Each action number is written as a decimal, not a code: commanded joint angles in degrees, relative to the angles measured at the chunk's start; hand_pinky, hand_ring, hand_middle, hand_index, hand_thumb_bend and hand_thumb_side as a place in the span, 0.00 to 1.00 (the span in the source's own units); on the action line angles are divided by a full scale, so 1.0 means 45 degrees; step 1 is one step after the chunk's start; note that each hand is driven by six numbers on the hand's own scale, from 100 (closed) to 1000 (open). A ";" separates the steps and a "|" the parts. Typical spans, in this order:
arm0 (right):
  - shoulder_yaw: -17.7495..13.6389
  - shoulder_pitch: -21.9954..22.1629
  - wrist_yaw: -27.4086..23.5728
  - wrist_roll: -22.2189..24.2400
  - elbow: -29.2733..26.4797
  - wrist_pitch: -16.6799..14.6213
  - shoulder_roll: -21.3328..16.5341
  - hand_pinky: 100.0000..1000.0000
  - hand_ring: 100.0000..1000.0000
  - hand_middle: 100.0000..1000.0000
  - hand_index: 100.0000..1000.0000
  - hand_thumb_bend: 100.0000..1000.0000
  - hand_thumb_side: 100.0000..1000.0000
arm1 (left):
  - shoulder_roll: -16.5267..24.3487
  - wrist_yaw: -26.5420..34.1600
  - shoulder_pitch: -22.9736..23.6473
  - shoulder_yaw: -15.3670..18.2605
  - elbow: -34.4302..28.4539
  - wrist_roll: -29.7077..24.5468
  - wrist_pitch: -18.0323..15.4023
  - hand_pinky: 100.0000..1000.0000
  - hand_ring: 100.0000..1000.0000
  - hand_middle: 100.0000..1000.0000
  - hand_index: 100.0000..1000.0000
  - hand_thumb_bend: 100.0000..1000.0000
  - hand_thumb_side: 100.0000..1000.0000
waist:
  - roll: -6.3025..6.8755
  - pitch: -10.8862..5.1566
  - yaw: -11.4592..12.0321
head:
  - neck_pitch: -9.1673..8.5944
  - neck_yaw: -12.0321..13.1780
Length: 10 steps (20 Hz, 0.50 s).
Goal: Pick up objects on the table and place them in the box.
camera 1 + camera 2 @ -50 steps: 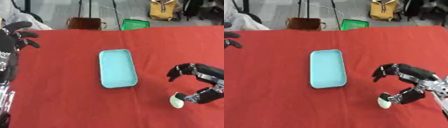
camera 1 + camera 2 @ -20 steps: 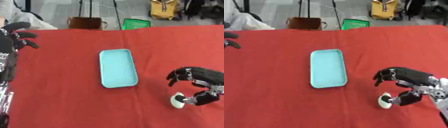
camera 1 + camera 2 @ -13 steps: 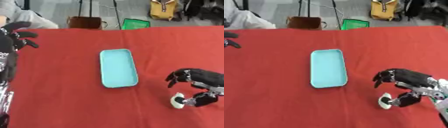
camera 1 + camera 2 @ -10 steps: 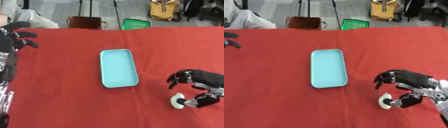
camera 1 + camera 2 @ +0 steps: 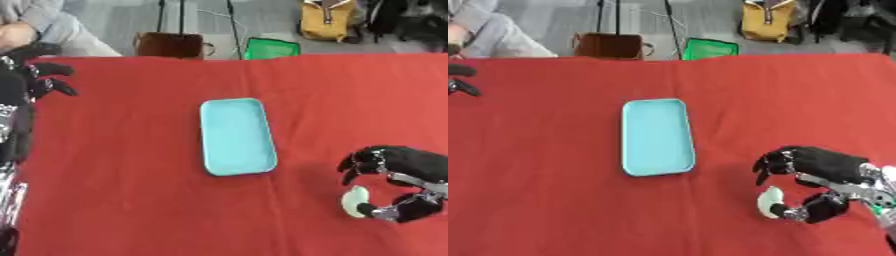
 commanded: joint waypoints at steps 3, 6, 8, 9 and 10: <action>-0.0200 -0.0056 0.0407 0.2766 0.0098 -0.3042 -0.0464 0.82 0.76 0.75 0.69 0.31 0.05 | 0.0276 -0.0051 -0.0142 0.0054 -0.0244 -0.0005 0.0011 0.47 0.63 0.72 0.78 0.48 0.74 | 0.0023 -0.0152 0.0024 | -0.0120 -0.0023; -0.0201 -0.0047 0.0630 0.2622 0.0215 -0.3042 -0.0456 0.82 0.76 0.75 0.69 0.31 0.05 | 0.0275 -0.0054 -0.0139 0.0055 -0.0244 -0.0004 0.0002 0.47 0.63 0.72 0.78 0.48 0.74 | 0.0035 -0.0152 0.0038 | -0.0127 -0.0026; -0.0202 -0.0046 0.0761 0.2518 0.0284 -0.3042 -0.0445 0.82 0.76 0.75 0.69 0.30 0.05 | 0.0275 -0.0055 -0.0142 0.0052 -0.0244 -0.0004 0.0000 0.47 0.63 0.72 0.78 0.48 0.74 | 0.0041 -0.0152 0.0045 | -0.0129 -0.0026; -0.0198 -0.0046 0.0814 0.2470 0.0309 -0.3042 -0.0440 0.82 0.76 0.75 0.69 0.30 0.05 | 0.0274 -0.0055 -0.0143 0.0050 -0.0244 -0.0006 -0.0001 0.47 0.63 0.72 0.78 0.48 0.74 | 0.0042 -0.0152 0.0047 | -0.0129 -0.0026; -0.0193 -0.0048 0.0861 0.2422 0.0327 -0.3042 -0.0438 0.82 0.76 0.75 0.69 0.30 0.05 | 0.0273 -0.0056 -0.0144 0.0048 -0.0244 -0.0008 -0.0001 0.47 0.63 0.72 0.78 0.48 0.74 | 0.0043 -0.0152 0.0050 | -0.0129 -0.0026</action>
